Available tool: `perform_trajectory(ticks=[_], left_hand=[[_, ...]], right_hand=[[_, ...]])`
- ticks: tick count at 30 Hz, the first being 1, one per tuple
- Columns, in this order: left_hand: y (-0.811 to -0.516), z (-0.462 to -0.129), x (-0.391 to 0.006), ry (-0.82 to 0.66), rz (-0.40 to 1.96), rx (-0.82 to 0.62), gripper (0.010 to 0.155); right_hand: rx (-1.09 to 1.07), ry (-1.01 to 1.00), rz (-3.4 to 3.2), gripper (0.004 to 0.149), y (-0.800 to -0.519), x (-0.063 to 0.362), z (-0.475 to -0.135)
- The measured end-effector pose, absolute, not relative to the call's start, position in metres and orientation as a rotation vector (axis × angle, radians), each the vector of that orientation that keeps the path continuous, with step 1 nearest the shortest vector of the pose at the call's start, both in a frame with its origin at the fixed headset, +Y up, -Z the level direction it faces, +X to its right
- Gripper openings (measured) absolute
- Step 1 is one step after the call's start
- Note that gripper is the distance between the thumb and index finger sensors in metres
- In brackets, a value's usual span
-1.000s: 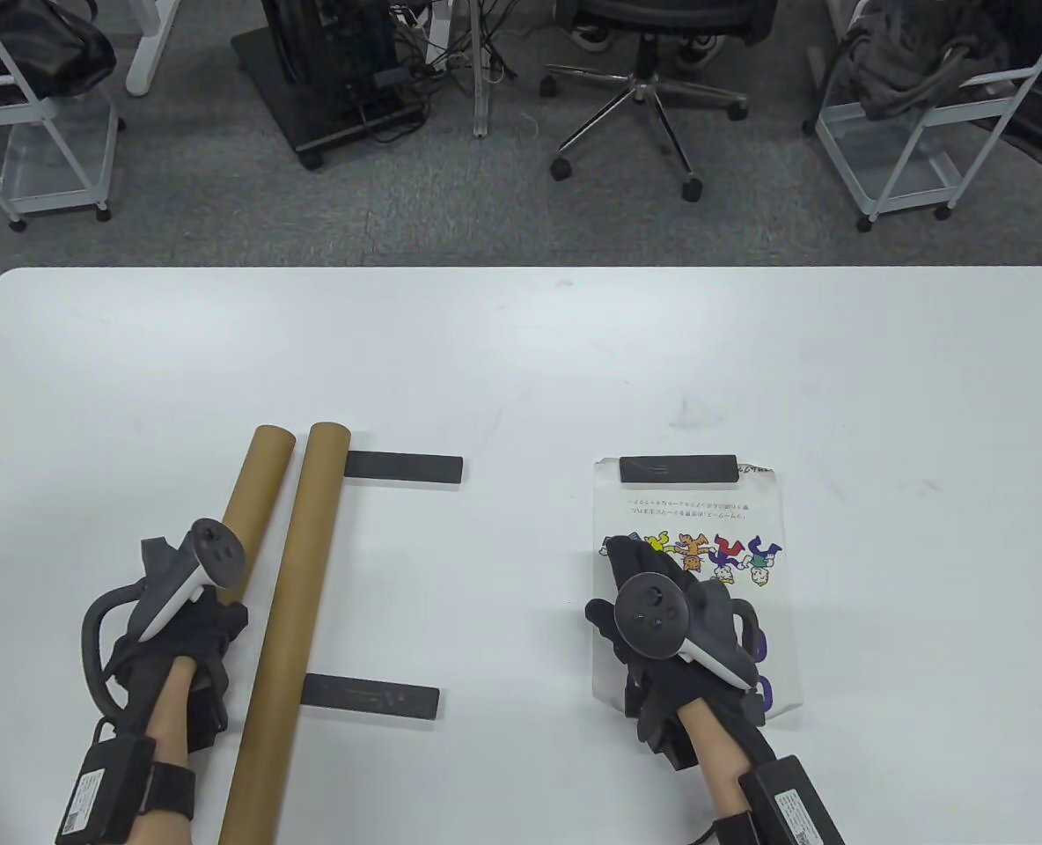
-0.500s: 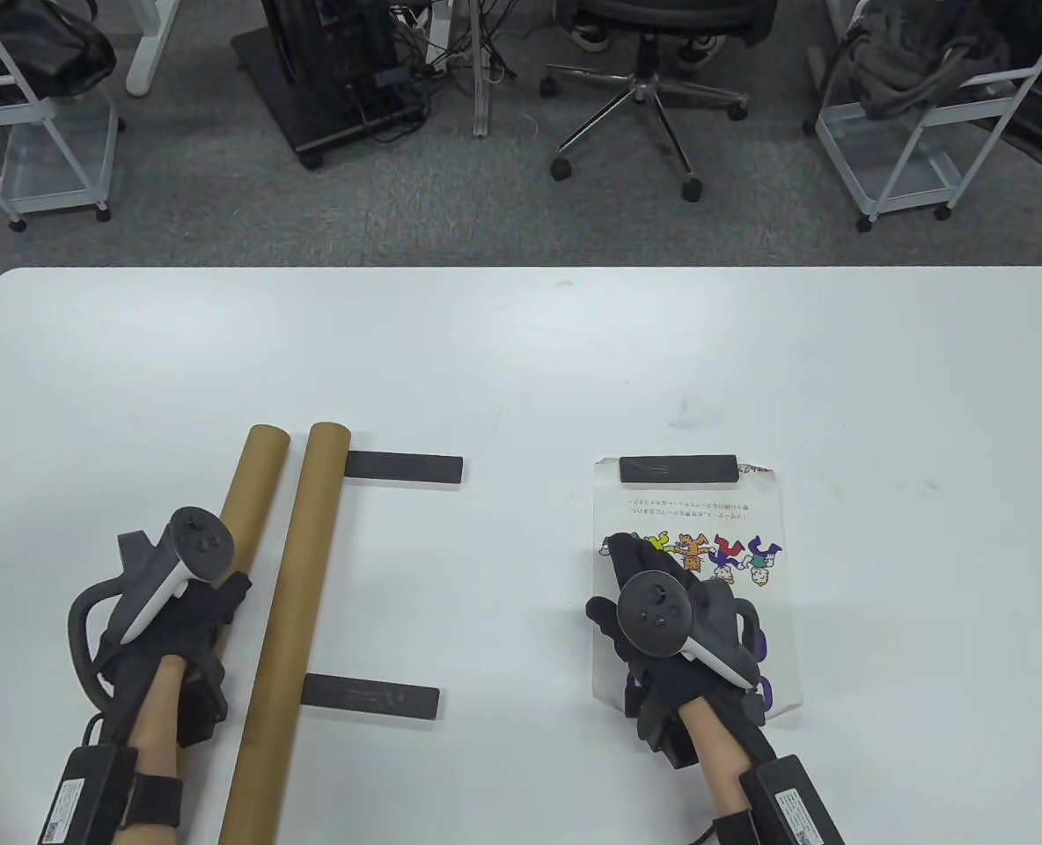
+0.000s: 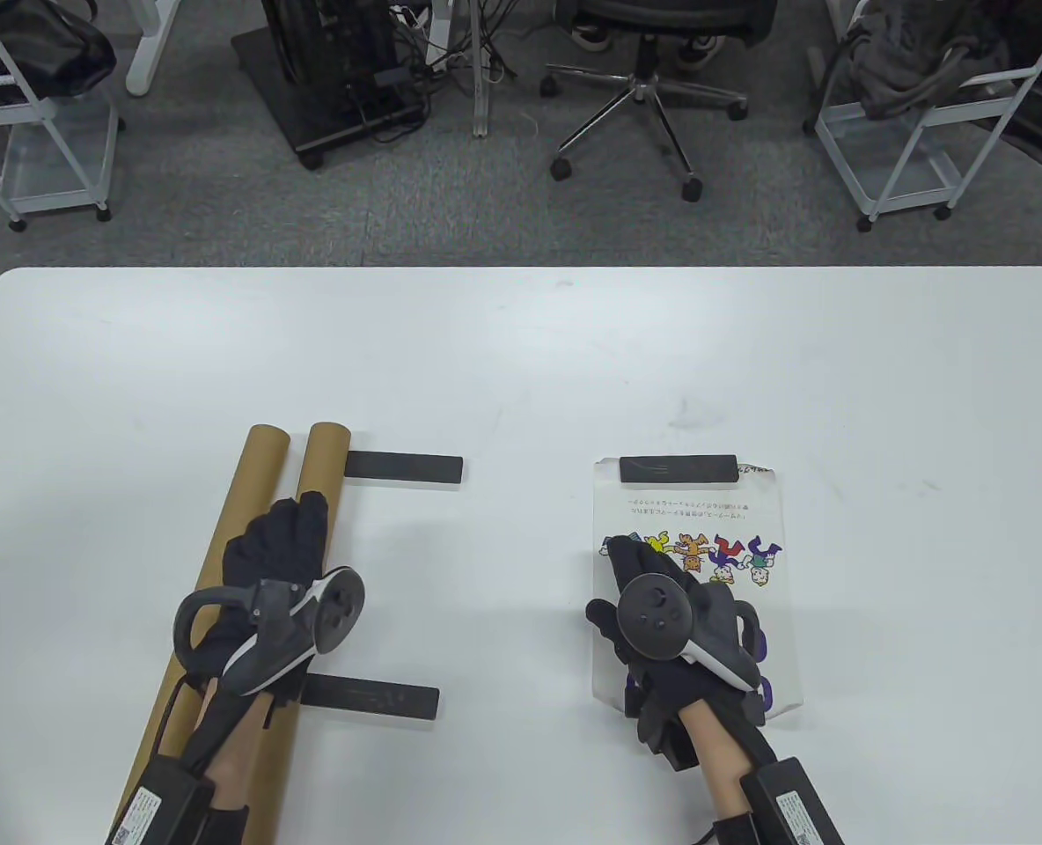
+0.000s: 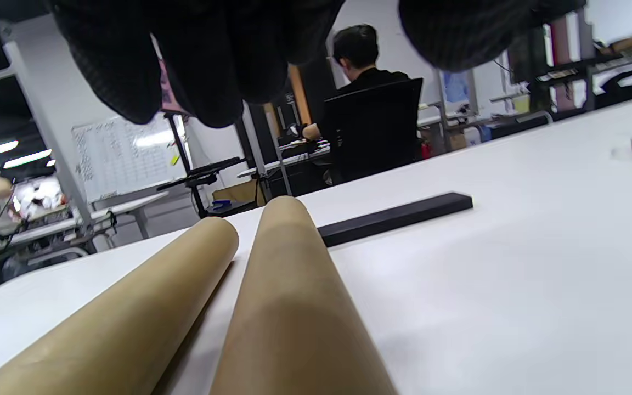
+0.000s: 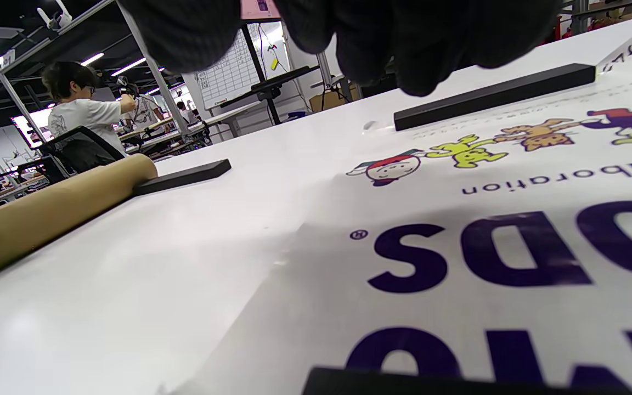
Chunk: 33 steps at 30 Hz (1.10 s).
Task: Roll up posters and store in mailing tubes
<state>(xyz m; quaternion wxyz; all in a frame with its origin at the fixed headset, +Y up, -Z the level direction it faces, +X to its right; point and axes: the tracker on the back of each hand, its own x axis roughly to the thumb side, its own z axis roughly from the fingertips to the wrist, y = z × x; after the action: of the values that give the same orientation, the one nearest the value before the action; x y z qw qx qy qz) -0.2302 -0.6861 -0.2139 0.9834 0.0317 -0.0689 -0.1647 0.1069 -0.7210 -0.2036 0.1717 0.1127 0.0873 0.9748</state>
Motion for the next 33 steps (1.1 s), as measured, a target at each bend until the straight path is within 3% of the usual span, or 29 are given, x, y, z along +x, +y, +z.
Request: perform_trajectory(ticks=[18,21,28,33], left_hand=[[-0.684,-0.214,-0.234,-0.086,-0.300,0.018,0.085],[-0.691,-0.220,-0.238,0.012,-0.309,-0.074,0.089],[-0.733,-0.241,-0.248,0.149,-0.318,-0.494,0.099],[-0.738,-0.245,-0.257,0.226,-0.200,-0.516,0.102]], right_hand=[[0.214,0.225,2.705,0.074,-0.708,0.117,-0.217],[0.216,0.222,2.690,0.074,-0.711,0.119,-0.217],[0.206,0.228,2.671,0.074,-0.717,0.127,-0.218],[0.218,0.230,2.649,0.074,-0.719,0.128,-0.219]])
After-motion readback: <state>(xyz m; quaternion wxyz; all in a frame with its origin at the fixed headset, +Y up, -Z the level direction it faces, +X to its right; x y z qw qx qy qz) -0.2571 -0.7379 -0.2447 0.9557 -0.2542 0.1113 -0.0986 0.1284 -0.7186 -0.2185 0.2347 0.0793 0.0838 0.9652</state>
